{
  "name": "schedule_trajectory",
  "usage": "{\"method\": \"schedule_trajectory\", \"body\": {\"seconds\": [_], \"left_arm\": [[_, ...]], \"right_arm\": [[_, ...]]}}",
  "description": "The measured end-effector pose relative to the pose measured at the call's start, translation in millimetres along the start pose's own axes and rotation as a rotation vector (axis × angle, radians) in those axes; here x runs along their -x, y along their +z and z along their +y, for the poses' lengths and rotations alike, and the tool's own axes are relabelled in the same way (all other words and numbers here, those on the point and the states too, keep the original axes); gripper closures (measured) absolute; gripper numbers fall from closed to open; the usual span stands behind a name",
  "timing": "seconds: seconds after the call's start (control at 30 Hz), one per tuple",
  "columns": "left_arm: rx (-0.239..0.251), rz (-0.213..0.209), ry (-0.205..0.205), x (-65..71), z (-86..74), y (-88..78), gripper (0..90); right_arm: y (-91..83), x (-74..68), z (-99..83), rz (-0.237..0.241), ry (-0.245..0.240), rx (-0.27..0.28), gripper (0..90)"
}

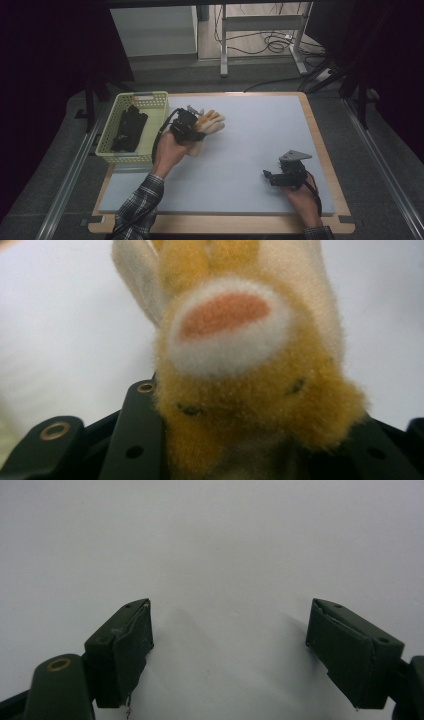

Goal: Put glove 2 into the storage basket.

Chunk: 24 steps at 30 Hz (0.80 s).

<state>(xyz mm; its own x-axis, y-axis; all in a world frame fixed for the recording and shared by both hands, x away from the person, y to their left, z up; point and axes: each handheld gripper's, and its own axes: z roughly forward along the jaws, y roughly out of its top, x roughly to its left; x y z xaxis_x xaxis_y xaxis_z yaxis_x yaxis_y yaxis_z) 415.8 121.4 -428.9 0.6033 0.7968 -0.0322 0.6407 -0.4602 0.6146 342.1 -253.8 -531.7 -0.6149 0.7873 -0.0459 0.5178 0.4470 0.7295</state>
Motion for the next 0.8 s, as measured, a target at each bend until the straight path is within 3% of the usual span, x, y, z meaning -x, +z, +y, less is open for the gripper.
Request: {"method": "schedule_trajectory", "body": {"seconds": [0.23,0.43,0.63,0.8], "left_arm": [[0.023,0.096,-0.098,-43.5,-0.5,-33.2,59.2],[0.043,0.169,-0.182,-84.5,-10.0,-59.9,58.8],[0.064,0.215,-0.261,-119.6,-26.8,-75.4,58.1],[0.070,0.246,-0.315,-143.2,-44.8,-74.5,57.7]], "right_arm": [[0.2,-0.1,-0.1,0.000,0.000,0.002,18.4],[0.2,-0.2,-0.1,0.000,0.000,0.003,18.4],[0.2,-0.2,-0.1,-0.001,0.000,0.003,18.4],[0.2,-0.3,-0.1,-0.002,-0.001,0.003,18.4]]}}
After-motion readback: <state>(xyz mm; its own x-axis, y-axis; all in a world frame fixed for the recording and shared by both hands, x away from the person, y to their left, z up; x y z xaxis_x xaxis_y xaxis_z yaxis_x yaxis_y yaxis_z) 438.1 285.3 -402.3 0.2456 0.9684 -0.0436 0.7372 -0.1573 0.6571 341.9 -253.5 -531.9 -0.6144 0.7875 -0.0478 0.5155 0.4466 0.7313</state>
